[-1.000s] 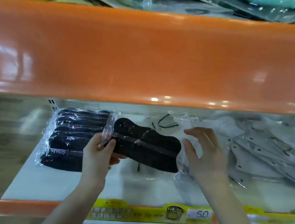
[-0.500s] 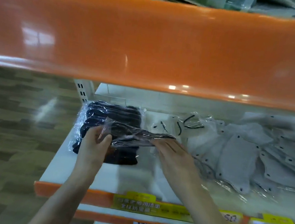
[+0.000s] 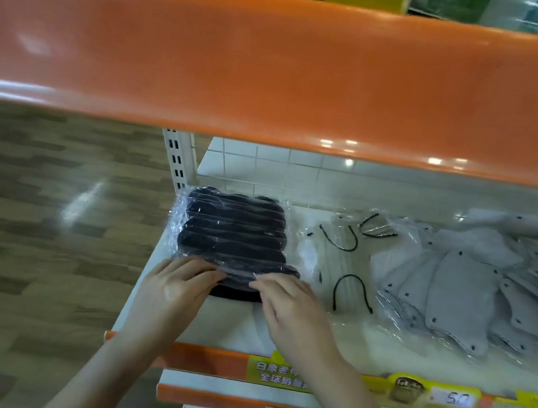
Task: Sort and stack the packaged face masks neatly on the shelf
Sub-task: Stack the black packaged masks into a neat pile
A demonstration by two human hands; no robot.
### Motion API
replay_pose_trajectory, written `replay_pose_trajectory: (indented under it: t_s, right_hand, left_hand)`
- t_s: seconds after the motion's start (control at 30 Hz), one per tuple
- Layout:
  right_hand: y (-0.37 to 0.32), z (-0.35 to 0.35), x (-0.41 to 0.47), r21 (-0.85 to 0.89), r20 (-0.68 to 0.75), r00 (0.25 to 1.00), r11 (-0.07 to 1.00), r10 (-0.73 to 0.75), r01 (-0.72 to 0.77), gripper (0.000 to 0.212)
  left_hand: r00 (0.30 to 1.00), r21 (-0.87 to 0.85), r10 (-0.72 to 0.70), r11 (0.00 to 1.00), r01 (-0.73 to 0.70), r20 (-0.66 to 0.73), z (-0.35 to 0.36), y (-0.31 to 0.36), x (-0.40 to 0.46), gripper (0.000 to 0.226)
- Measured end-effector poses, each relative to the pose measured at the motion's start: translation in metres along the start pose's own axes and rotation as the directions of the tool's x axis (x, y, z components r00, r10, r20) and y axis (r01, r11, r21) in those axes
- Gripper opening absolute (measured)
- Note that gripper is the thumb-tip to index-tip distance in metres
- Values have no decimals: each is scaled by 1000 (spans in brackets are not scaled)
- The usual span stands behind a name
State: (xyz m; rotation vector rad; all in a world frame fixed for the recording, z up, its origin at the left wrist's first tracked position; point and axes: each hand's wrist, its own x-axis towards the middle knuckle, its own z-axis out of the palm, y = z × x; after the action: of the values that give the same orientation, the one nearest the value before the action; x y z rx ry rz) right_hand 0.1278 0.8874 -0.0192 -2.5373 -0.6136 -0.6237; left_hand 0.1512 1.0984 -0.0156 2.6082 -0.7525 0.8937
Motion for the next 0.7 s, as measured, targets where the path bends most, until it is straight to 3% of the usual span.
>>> replay_pose_trajectory:
  t_s: [0.3,0.7]
  right_hand:
    - [-11,19,-7,-66,110,988,993,110,-103,31]
    - [-19,25,-3,-166,143,973,974,180,-155,39]
  left_hand:
    - [948,-55,-90,992,112,306,3,-13,-13,27]
    - [914,14,-270,960,279,304,20,-10,-23,42]
